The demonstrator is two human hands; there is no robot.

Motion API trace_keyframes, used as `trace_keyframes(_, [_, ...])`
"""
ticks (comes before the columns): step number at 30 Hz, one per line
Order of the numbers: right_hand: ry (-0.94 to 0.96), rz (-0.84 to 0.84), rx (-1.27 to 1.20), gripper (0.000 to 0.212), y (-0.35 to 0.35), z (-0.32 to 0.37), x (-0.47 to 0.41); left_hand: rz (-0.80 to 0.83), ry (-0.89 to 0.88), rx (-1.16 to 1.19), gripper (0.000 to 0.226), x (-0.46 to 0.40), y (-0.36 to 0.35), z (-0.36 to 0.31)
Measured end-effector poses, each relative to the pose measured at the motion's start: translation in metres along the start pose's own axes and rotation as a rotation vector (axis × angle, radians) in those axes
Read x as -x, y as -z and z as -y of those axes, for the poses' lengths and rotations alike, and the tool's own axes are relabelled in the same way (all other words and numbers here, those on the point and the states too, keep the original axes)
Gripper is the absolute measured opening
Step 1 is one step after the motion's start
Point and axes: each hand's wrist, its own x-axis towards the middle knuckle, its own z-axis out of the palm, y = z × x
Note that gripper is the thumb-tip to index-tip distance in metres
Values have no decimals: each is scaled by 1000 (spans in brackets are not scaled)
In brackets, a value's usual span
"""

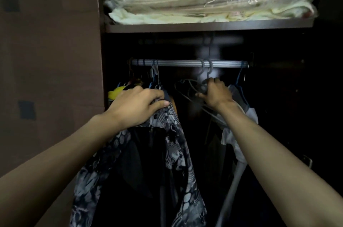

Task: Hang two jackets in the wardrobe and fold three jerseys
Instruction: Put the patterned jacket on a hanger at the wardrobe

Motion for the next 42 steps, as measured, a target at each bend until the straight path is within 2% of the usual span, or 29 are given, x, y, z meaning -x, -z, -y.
trace_keyframes(4, [-79,49,-6,68,-8,9,-10,14,2,55,24,1,-2,4])
trace_keyframes(7, [-190,133,-213,78,-19,10,-16,55,24,105,22,1,-5,7])
trace_keyframes(9, [-225,154,-431,74,-27,9,-20,90,39,134,22,1,-10,9])
trace_keyframes(12, [-190,122,-657,56,-32,10,-22,135,69,259,26,2,-17,13])
trace_keyframes(16, [-41,95,-847,74,-19,14,-3,155,141,400,30,1,-23,19])
trace_keyframes(20, [-34,55,-915,49,1,3,53,201,187,429,39,2,-25,29])
trace_keyframes(25, [-52,6,-1187,47,44,-3,183,236,217,448,44,15,-10,28])
trace_keyframes(28, [-62,-6,-1271,49,87,0,255,262,229,454,46,23,5,24])
trace_keyframes(32, [-109,37,-1271,52,132,2,324,280,271,522,36,43,31,27])
trace_keyframes(36, [-136,183,-1116,44,159,5,373,314,348,662,30,69,64,26])
trace_keyframes(38, [-145,276,-1061,49,170,12,390,353,373,727,29,79,76,28])
trace_keyframes(40, [-94,353,-981,56,178,24,401,376,395,794,28,89,88,28])
trace_keyframes(42, [-13,377,-900,48,177,41,403,387,412,822,33,95,100,23])
